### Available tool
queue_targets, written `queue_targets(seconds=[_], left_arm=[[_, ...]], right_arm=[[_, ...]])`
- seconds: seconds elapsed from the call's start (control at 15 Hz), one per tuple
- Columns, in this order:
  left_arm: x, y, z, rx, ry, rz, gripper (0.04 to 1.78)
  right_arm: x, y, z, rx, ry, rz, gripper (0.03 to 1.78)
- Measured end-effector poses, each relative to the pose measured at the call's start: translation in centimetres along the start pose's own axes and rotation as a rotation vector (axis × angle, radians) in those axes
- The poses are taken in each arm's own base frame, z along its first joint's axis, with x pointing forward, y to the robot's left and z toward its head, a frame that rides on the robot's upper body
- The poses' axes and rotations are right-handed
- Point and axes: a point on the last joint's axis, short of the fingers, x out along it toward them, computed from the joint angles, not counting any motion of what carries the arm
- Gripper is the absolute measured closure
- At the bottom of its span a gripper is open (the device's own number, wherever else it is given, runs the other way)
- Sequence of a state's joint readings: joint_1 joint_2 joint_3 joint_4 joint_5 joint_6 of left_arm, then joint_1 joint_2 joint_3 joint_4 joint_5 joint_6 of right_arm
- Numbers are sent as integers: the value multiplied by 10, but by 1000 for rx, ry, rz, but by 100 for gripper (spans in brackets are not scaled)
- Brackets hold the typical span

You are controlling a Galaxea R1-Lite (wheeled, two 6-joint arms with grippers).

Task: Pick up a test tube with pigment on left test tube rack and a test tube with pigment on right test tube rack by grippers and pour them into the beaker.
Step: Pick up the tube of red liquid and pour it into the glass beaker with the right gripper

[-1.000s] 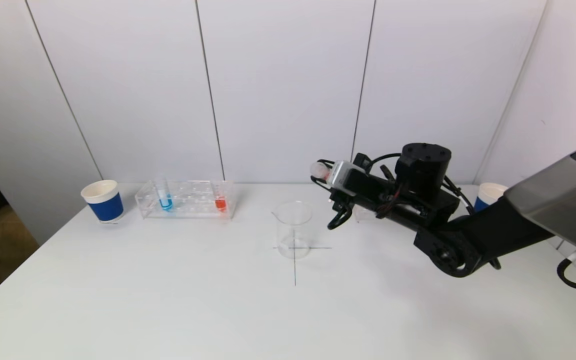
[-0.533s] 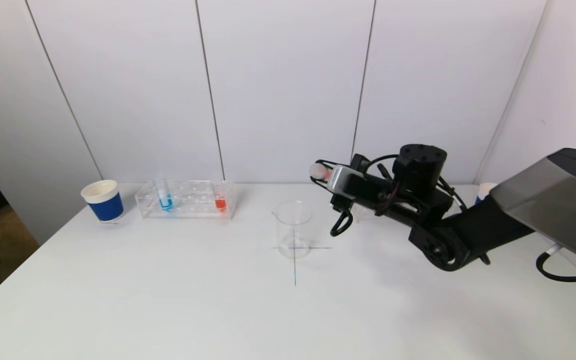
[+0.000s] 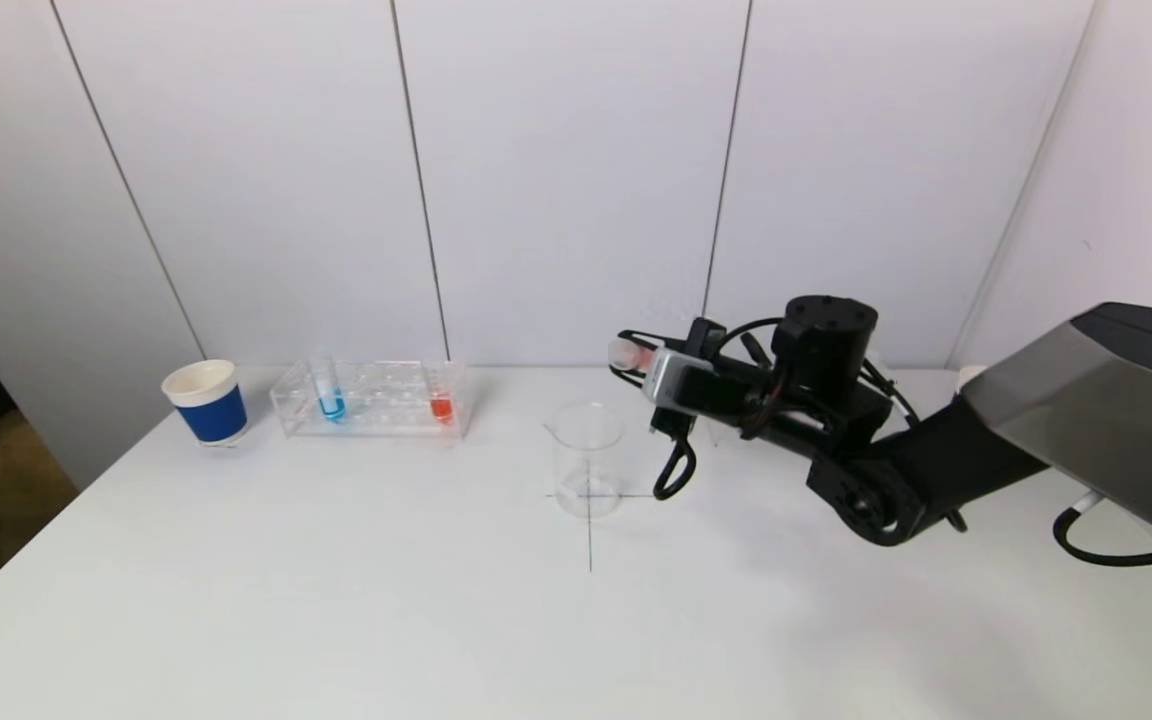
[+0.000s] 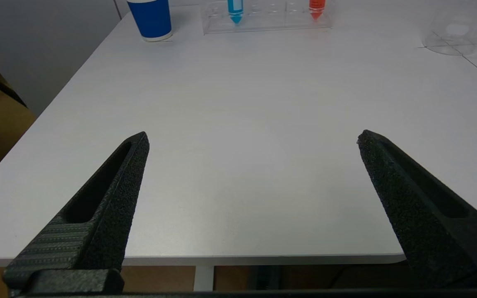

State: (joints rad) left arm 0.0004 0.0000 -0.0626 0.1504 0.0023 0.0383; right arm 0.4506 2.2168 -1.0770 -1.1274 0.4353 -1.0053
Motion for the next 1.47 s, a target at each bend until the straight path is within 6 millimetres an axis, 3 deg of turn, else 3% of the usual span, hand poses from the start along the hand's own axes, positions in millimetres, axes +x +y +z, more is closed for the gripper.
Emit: queue_targets(seconds=[1.47], left_arm=[[0,0,0,0,0,-1,6]], right_arm=[[10,16,5,-191,18,26,133]])
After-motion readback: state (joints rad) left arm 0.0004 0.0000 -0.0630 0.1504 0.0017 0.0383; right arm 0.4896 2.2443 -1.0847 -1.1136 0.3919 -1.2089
